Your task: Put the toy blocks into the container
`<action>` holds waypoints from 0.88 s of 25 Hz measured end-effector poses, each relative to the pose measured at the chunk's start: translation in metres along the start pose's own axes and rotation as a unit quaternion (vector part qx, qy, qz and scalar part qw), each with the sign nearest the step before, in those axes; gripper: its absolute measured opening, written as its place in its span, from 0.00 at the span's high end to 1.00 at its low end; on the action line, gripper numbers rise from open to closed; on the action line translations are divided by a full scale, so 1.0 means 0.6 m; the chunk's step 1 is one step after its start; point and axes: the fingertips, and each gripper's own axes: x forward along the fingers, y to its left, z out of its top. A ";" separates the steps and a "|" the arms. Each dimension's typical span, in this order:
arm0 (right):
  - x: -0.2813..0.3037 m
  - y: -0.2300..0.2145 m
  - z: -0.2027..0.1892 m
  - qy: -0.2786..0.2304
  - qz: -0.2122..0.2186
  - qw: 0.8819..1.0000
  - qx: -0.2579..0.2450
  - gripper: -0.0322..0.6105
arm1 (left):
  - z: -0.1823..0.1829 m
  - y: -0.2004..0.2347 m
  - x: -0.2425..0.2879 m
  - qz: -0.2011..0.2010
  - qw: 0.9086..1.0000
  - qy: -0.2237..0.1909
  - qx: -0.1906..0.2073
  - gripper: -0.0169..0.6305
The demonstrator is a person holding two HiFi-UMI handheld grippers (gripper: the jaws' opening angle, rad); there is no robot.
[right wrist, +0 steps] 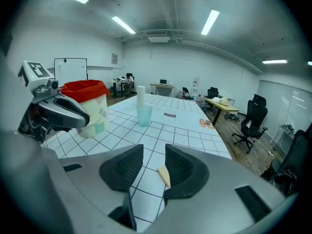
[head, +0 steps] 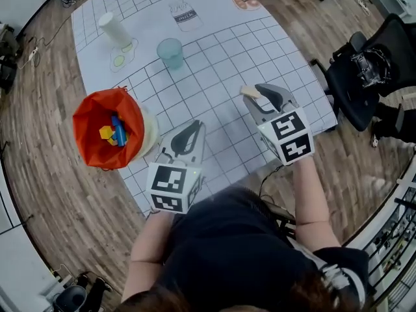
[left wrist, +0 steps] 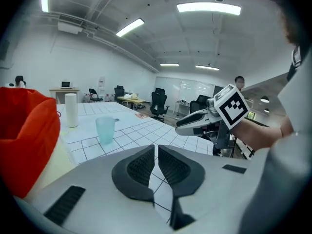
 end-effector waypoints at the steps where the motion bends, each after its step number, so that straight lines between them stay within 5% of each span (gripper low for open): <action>1: 0.004 -0.009 -0.012 0.005 0.001 1.000 0.004 0.71 | -0.002 0.000 0.009 0.000 1.000 0.003 0.000 0.93; 22: 0.133 -0.074 -0.177 0.115 0.072 0.991 -0.005 0.64 | -0.056 0.021 0.149 -0.013 0.996 0.079 -0.026 0.93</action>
